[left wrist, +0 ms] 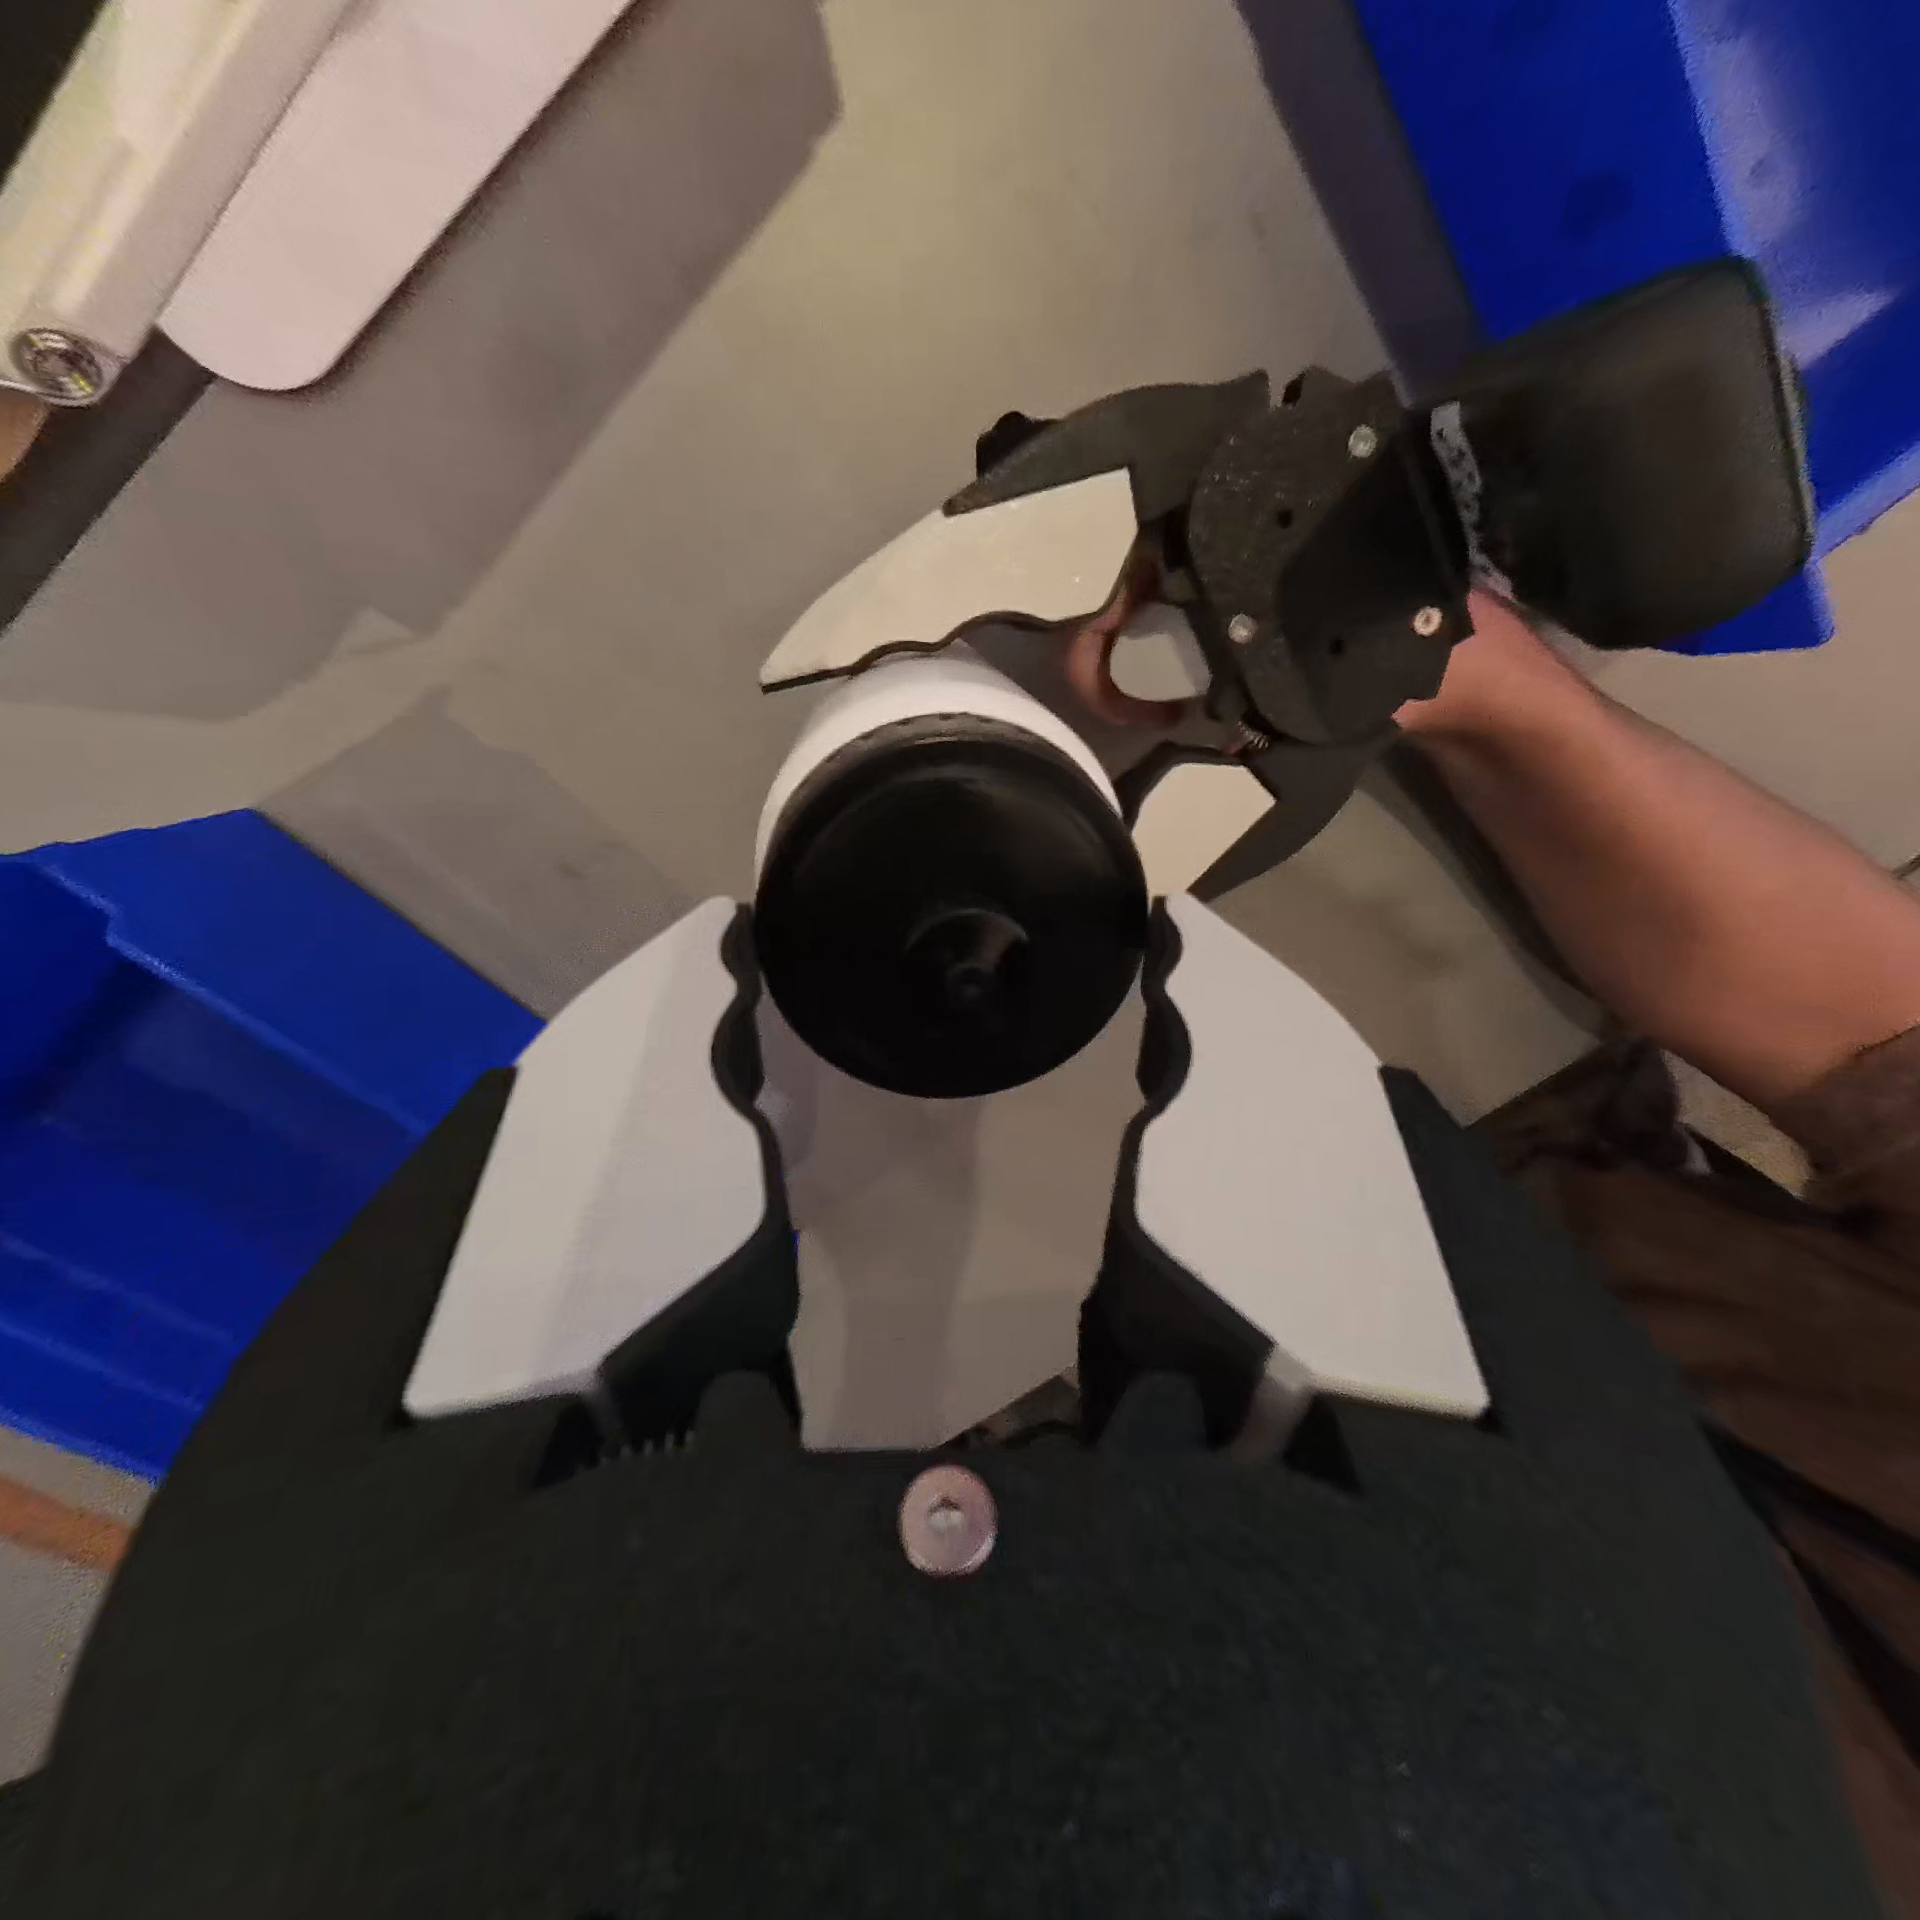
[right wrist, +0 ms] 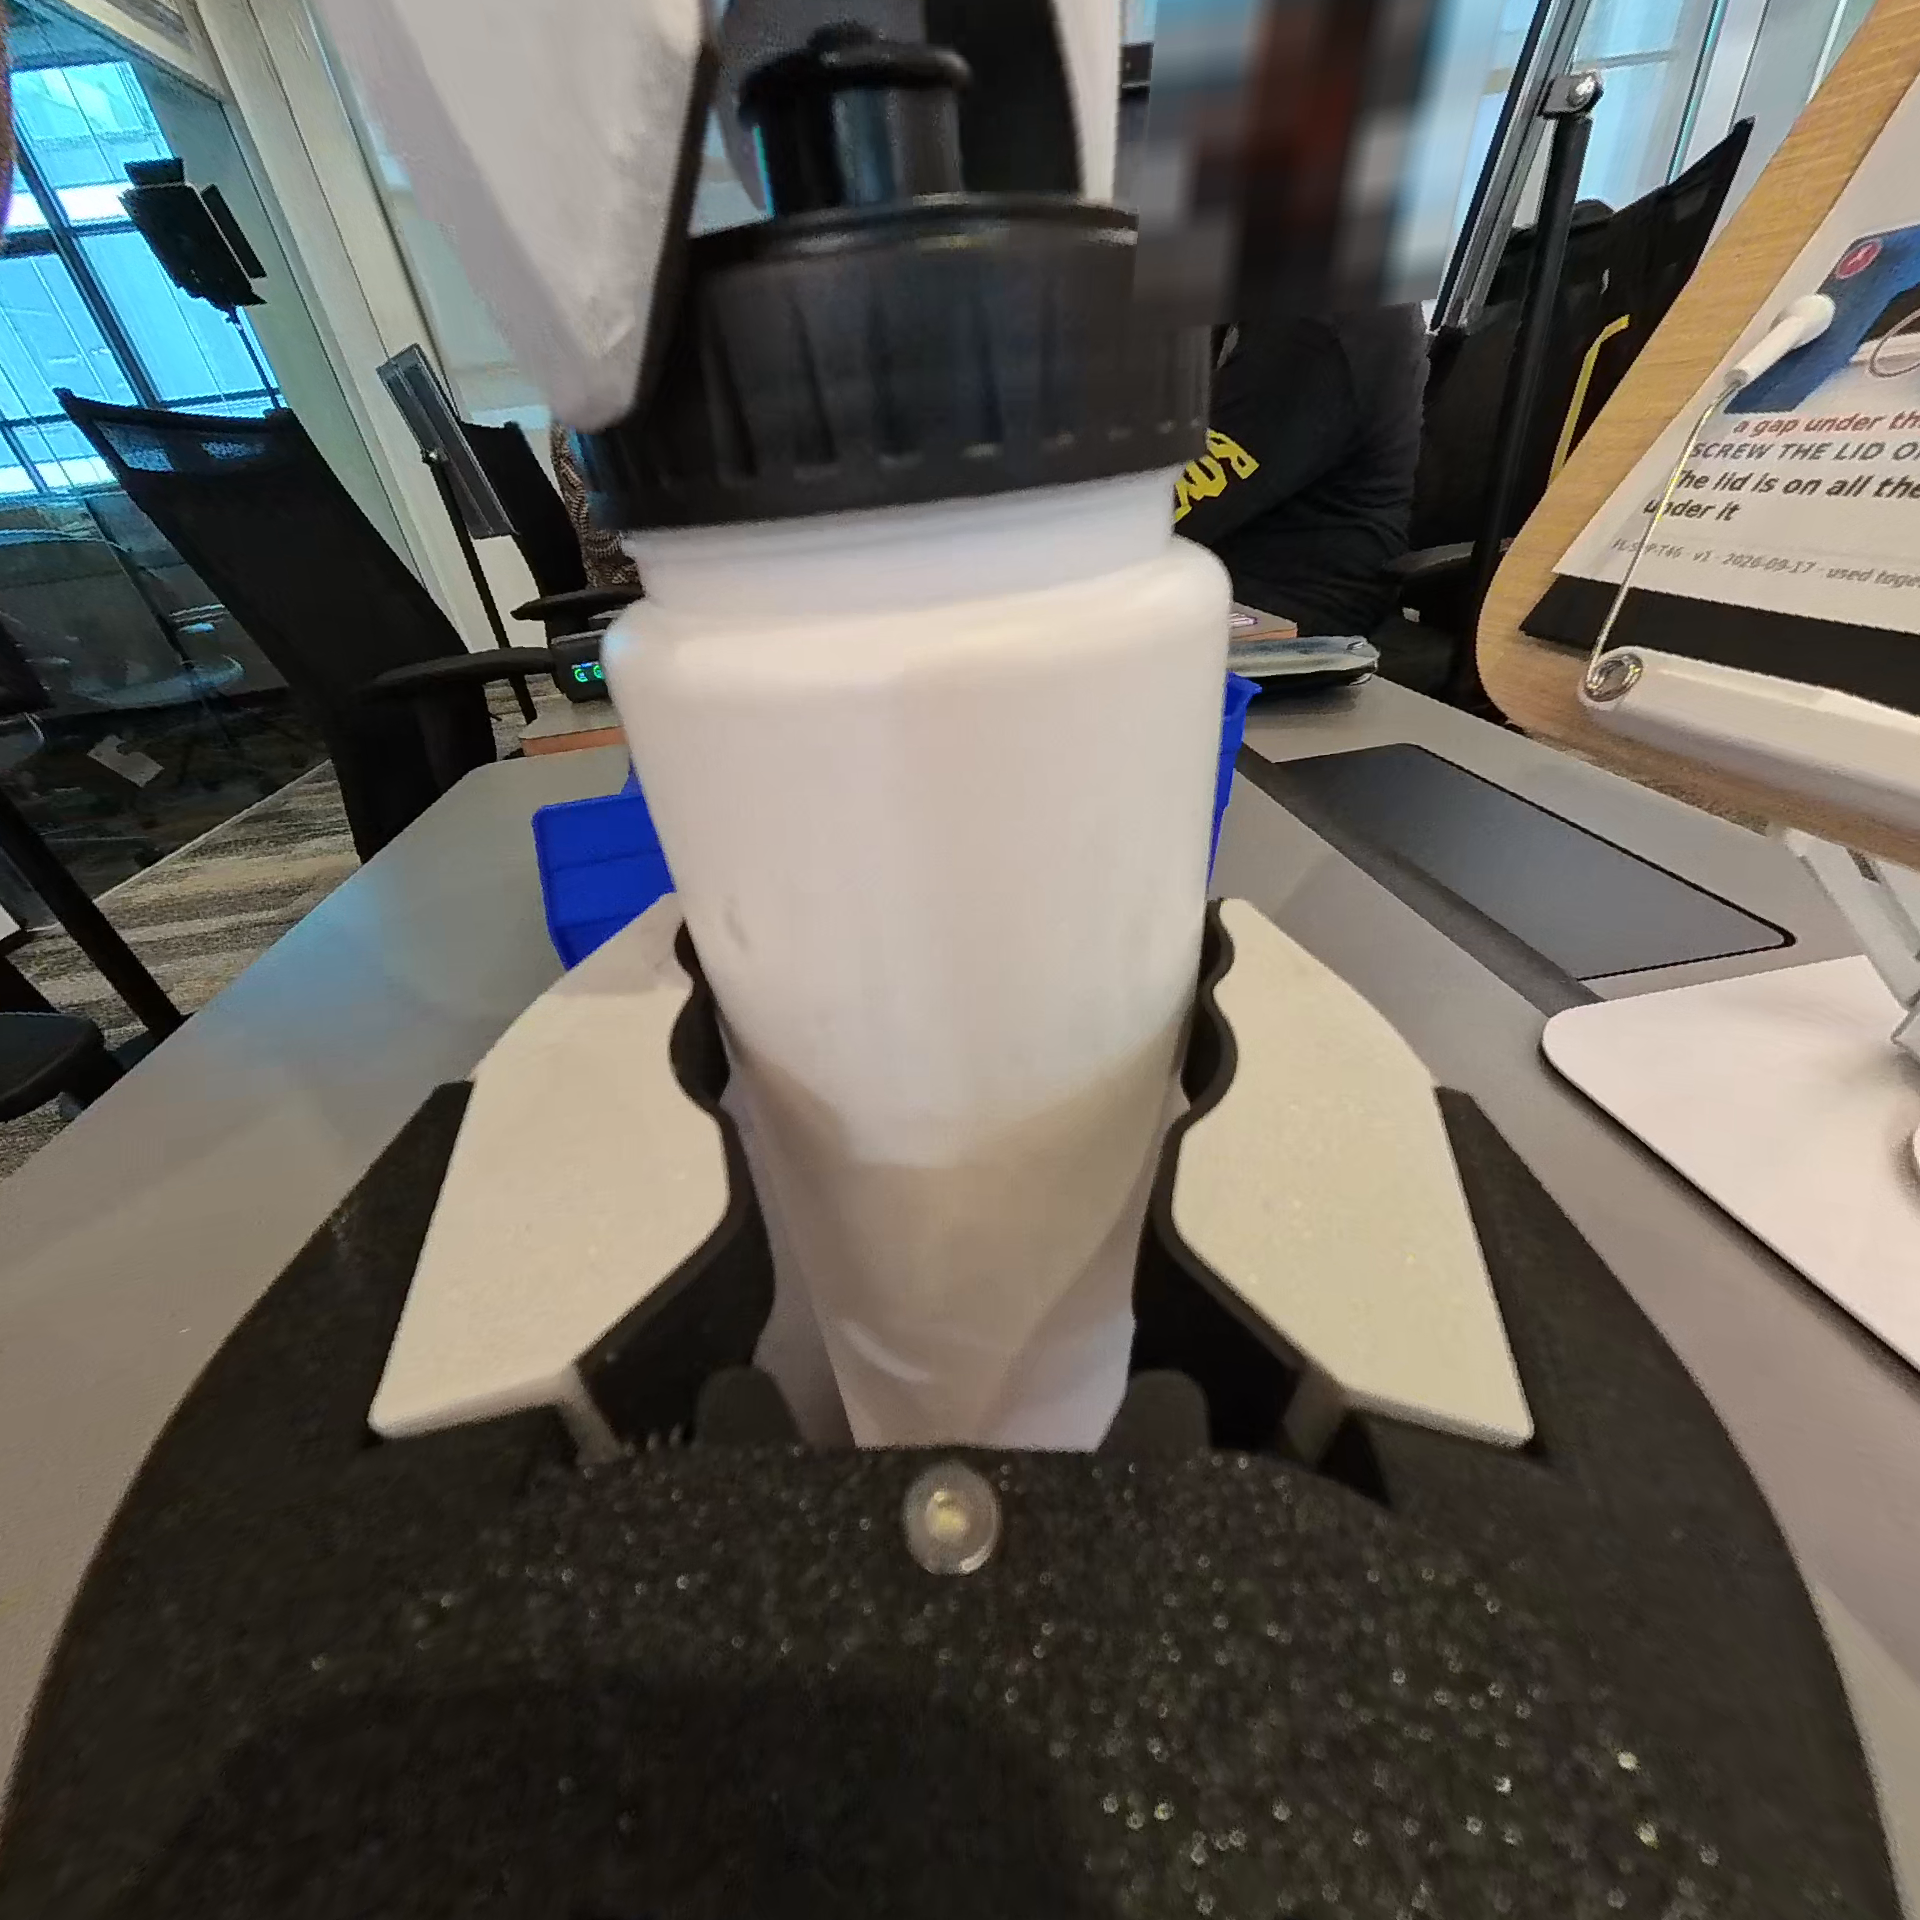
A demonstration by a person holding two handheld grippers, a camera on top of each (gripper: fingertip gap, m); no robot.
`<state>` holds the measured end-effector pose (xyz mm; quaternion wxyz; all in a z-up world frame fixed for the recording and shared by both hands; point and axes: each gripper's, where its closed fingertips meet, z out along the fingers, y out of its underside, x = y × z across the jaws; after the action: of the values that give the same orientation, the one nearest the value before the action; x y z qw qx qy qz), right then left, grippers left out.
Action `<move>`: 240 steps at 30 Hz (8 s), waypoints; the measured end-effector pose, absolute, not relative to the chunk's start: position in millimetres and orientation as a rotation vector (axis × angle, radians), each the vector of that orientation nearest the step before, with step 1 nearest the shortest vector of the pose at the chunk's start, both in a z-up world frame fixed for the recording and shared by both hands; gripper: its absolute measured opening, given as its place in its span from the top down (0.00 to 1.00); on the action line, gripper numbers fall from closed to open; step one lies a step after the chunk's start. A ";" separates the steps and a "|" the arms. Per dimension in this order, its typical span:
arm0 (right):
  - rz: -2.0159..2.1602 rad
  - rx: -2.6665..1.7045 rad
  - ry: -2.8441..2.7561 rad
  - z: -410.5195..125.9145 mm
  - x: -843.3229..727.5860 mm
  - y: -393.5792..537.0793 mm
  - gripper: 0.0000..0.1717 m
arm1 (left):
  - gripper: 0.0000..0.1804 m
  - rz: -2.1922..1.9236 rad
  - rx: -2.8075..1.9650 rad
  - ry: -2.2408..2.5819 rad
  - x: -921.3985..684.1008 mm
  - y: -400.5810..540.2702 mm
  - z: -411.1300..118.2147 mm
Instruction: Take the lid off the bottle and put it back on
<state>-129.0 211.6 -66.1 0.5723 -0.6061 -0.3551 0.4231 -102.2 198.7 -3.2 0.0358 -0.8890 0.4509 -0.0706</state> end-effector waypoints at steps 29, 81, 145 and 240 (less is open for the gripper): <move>0.952 -1.442 -0.839 -72.0 -130.4 214.4 0.50 | 0.43 -0.165 -2.603 1.468 -98.3 203.2 8.2; 0.936 -1.444 -0.843 -72.4 -131.0 215.4 0.50 | 0.62 0.050 -2.400 1.754 -104.5 202.7 -2.1; 0.830 -1.505 -0.785 -74.3 -131.8 225.6 0.50 | 0.48 -0.095 -2.573 1.264 -102.7 212.1 5.5; 0.889 -1.470 -0.830 -75.9 -135.0 220.4 0.50 | 0.62 -0.141 -2.580 1.430 -103.3 210.8 -3.9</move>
<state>-135.0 220.4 -75.9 0.5784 -0.6286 -0.3549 0.3799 -103.3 210.8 -3.9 0.0941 -0.8698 0.4821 -0.0474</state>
